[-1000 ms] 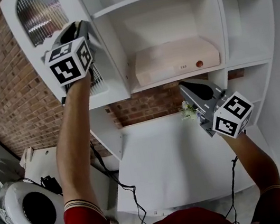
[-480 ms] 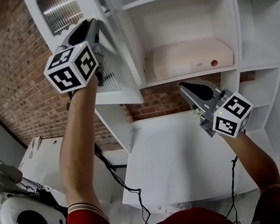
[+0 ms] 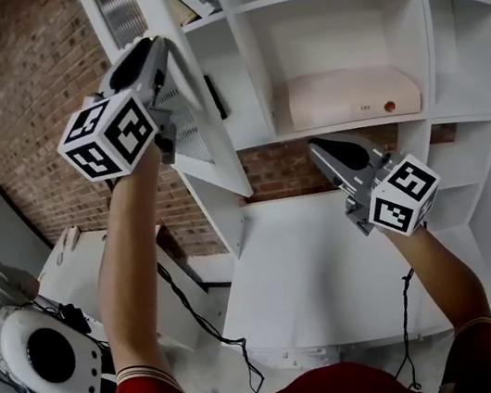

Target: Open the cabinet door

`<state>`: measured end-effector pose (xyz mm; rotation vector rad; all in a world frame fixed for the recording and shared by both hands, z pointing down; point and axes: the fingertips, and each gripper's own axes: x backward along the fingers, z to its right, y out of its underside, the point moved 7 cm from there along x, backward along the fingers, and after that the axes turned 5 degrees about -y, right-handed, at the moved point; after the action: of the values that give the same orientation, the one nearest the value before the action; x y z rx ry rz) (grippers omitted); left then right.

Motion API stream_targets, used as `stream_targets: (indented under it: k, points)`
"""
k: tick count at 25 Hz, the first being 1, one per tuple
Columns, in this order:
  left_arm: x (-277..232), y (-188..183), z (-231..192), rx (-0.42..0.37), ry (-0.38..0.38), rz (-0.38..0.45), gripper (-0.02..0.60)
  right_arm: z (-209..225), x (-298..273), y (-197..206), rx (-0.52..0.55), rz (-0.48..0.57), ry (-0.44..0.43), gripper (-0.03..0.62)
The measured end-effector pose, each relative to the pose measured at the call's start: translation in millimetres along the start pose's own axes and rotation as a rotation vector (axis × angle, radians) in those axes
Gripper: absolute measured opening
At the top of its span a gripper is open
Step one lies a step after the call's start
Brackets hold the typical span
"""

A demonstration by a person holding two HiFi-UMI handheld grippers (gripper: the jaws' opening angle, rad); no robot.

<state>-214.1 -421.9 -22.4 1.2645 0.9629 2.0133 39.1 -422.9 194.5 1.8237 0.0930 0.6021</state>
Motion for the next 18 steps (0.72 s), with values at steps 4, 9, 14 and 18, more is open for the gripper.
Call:
stream_targets:
  k: [4,9,14,18]
  points:
    - [28.1,-11.9,-14.6,0.013,-0.007,0.026,0.086,-13.5,-10.8,-6.0,0.006,0.005,-0.018,0.012]
    - [62.1,-23.2,-35.6,0.026,-0.02,0.063,0.091,-28.6,-24.2,-8.7,0.018,-0.003,-0.045,0.012]
    - [88.6,-30.0,-59.0,0.036,-0.04,0.083,0.091,-42.5,-39.3,-8.2,0.011,-0.009,-0.061,0.012]
    - [110.2,-36.6,-78.6,0.027,-0.063,0.103,0.068,-52.3,-51.5,-5.1,0.012,-0.013,-0.073,0.012]
